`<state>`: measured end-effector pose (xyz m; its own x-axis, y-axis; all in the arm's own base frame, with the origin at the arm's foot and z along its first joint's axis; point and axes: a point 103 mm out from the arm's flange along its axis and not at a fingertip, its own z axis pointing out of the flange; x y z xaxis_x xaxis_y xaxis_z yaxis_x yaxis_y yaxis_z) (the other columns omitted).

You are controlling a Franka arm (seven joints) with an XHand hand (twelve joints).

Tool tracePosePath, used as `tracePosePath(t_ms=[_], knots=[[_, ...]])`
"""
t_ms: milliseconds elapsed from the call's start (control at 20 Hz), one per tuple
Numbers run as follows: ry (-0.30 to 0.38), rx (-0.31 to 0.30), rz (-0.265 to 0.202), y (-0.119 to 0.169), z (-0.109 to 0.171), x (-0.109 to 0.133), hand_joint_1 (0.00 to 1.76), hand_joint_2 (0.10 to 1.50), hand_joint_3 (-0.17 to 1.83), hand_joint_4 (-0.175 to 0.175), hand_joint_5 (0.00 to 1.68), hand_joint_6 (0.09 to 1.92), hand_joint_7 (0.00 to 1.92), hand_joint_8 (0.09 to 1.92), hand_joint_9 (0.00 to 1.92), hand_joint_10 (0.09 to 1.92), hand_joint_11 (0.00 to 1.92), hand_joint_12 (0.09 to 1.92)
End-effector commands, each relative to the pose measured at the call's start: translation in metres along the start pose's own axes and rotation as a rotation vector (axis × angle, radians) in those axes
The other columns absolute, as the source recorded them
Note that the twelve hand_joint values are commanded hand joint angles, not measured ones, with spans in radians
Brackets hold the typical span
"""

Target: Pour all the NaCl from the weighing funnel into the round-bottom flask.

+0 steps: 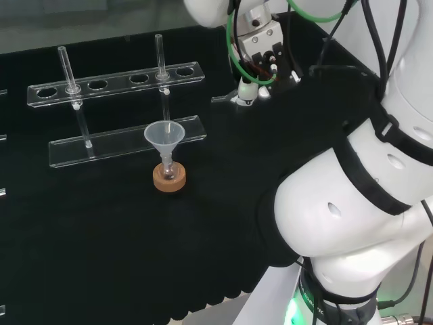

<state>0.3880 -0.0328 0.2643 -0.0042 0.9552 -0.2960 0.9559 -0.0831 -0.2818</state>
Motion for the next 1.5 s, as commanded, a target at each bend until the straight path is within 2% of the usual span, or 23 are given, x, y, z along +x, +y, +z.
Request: tracePosePath(t_ms=[50, 550, 800, 1150, 1500], knots=[[-0.023, 0.013, -0.019, -0.01, -0.01, 0.02, 1.12, 0.66, 0.63, 0.175, 1.29, 0.64, 0.58, 0.64, 0.9, 0.41, 0.71, 1.14], [-0.051, 0.022, -0.07, -0.015, -0.022, 0.054, 1.12, 0.66, 0.64, 0.175, 1.29, 0.64, 0.58, 0.64, 0.91, 0.41, 0.71, 1.13], [-0.094, 0.035, -0.09, -0.013, -0.026, 0.066, 1.12, 0.66, 0.64, 0.175, 1.29, 0.64, 0.59, 0.64, 0.91, 0.41, 0.71, 1.13], [-0.154, 0.062, -0.121, -0.009, -0.023, 0.079, 1.12, 0.66, 0.64, 0.175, 1.29, 0.64, 0.59, 0.64, 0.92, 0.4, 0.71, 1.13], [-0.167, 0.068, -0.14, -0.008, -0.024, 0.087, 1.12, 0.66, 0.64, 0.175, 1.29, 0.64, 0.59, 0.64, 0.92, 0.4, 0.72, 1.13]])
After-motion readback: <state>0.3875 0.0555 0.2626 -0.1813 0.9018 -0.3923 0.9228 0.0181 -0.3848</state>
